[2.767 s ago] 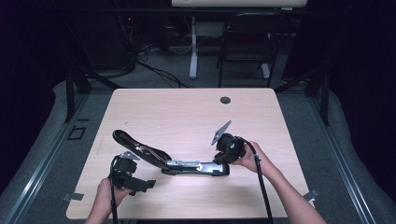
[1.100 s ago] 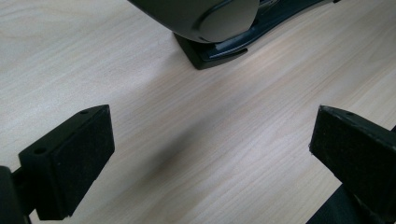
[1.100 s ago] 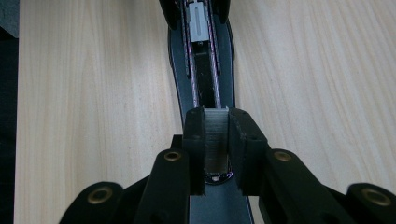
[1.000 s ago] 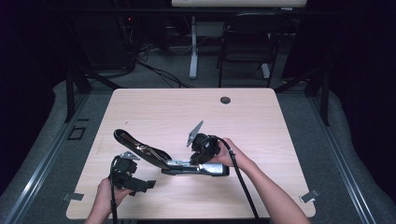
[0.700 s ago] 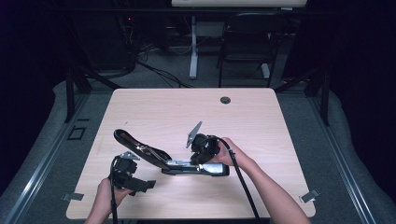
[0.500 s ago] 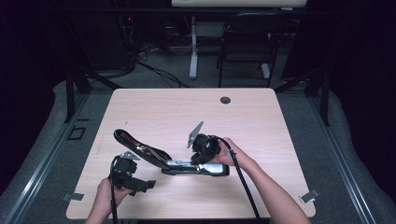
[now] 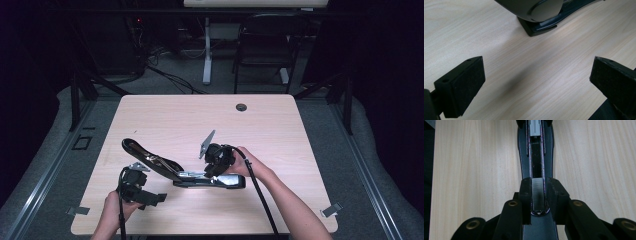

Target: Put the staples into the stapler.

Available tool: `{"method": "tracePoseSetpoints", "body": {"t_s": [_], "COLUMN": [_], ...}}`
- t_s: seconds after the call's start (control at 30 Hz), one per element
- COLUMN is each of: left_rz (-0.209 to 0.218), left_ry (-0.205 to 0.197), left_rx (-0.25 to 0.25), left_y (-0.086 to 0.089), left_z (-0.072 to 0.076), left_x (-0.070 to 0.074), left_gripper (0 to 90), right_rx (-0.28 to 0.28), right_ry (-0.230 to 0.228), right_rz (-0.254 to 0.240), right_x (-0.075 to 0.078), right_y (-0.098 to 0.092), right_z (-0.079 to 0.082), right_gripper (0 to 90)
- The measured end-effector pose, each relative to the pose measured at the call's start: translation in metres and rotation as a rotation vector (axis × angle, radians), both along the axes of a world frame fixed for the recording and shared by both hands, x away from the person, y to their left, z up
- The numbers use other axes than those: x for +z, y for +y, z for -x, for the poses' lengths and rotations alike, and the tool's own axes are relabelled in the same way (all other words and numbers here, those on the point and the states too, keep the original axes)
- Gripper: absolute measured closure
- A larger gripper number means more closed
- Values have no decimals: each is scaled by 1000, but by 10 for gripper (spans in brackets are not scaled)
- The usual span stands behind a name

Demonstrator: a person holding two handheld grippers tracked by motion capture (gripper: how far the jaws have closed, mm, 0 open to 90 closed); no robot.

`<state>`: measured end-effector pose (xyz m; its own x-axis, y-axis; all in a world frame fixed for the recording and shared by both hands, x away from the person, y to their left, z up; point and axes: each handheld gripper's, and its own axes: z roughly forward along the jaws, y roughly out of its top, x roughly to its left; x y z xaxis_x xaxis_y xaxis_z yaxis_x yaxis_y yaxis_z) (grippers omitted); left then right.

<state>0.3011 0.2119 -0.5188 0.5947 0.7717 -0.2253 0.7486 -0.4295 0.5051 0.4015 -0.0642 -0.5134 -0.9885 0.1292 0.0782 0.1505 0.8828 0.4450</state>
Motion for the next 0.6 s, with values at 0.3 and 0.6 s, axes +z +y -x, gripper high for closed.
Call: {"method": "tracePoseSetpoints", "body": {"t_s": [0.3,0.6], "left_rz": [3,3], "left_ry": [-1,-6], "left_rx": [3,7], "left_y": [0,0], "left_z": [0,0], "left_x": [0,1], "left_gripper": [1,1], "right_rx": [-19,-89], "right_ry": [-6,-23], "right_rz": [-21,-23], "right_x": [4,13], "right_y": [-3,-13], "right_z": [-2,-2], "right_gripper": [738,647]}}
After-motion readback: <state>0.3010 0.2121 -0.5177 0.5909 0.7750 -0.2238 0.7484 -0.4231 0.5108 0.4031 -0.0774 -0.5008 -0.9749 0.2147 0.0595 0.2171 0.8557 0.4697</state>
